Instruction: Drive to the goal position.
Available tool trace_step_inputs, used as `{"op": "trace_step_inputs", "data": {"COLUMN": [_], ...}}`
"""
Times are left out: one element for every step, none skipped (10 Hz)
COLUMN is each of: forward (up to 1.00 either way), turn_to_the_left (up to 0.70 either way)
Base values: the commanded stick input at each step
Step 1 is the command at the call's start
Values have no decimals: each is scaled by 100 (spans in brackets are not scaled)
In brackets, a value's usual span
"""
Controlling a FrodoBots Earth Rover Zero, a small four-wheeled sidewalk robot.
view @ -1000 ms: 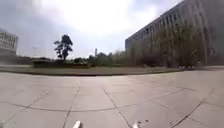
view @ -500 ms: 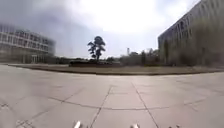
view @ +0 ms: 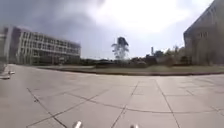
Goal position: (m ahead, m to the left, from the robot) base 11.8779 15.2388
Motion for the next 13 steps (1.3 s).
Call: {"op": "trace_step_inputs", "data": {"forward": [0,0,3,38,70,70,70,70,70,70,70,70,70], "turn_to_the_left": [70,70,40,12,7,0,0,0,0,0,0,0,9]}}
